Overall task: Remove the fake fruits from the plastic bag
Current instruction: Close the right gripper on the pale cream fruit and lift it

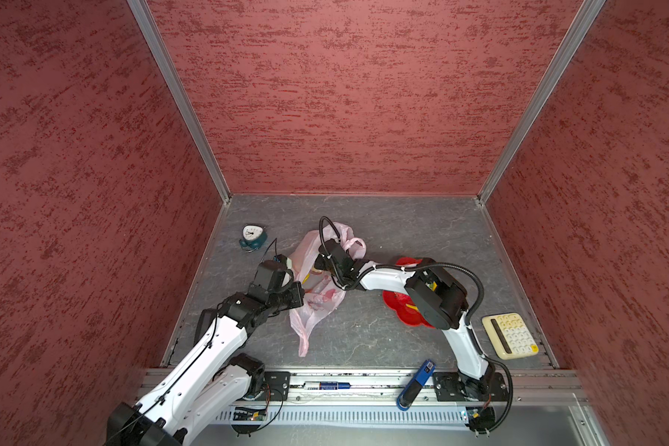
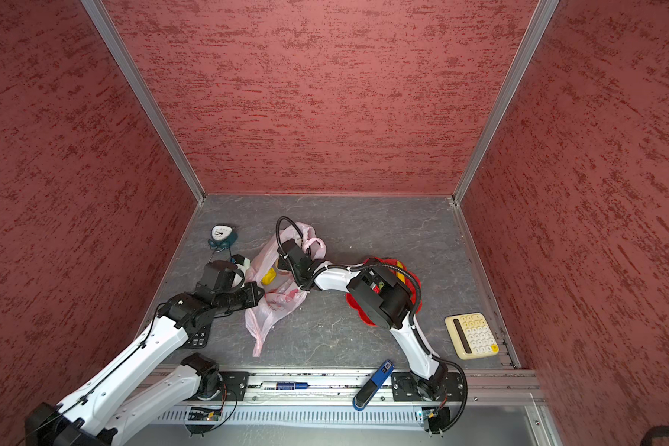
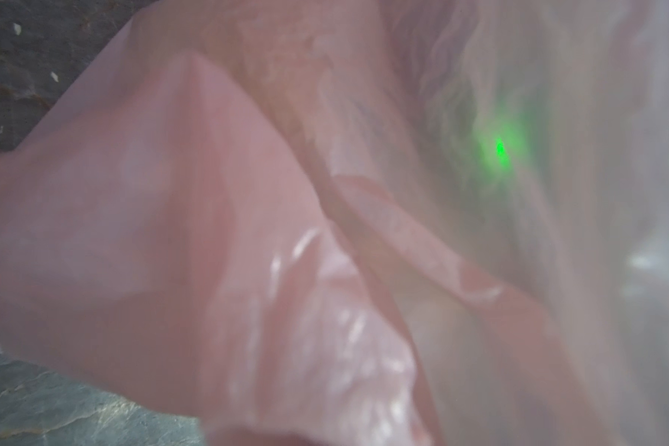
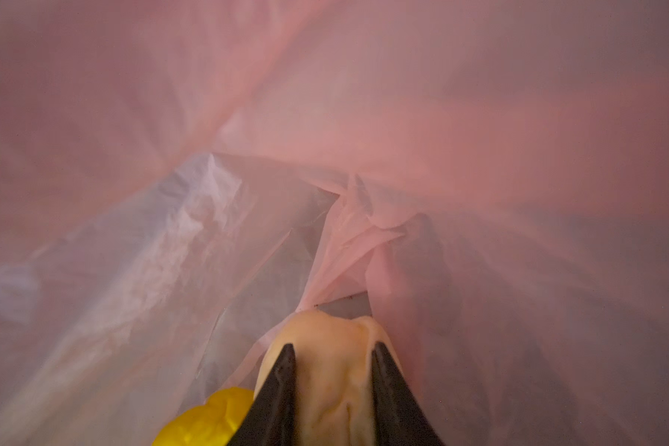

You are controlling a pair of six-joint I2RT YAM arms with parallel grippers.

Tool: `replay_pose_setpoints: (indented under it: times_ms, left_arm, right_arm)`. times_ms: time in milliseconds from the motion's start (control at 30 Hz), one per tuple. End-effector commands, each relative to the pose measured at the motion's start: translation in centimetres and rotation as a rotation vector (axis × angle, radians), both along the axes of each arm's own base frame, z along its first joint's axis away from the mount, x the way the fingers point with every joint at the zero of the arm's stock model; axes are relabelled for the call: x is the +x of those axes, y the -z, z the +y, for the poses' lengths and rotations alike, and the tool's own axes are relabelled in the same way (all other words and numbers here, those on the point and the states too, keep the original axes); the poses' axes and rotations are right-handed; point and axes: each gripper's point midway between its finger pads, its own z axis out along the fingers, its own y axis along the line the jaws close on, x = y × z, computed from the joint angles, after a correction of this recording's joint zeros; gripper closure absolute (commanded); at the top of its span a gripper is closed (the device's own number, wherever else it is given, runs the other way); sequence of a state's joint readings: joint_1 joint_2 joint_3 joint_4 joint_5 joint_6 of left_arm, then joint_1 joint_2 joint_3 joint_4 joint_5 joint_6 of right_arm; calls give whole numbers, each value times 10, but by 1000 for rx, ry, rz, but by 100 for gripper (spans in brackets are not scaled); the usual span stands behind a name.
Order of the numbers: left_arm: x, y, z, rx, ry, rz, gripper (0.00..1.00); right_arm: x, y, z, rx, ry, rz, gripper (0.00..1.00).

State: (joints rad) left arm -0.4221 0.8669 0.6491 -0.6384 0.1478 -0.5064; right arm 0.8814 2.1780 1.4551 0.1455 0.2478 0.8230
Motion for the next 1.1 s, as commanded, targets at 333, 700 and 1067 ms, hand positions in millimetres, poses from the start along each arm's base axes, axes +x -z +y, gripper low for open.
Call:
replay_pose_setpoints:
  times_ms: [333, 700, 1067]
  left_arm:
    - [22, -10, -13, -35, 24, -90, 89]
    - [16, -9, -16, -56, 42, -90, 89]
    - [14, -8, -17, -69, 52, -90, 89]
  right_arm:
    - [-10, -20, 8, 19, -67, -5, 67]
    - [-3, 7, 20, -69, -87, 36, 25]
    - [1, 35, 32, -111, -106, 98, 24]
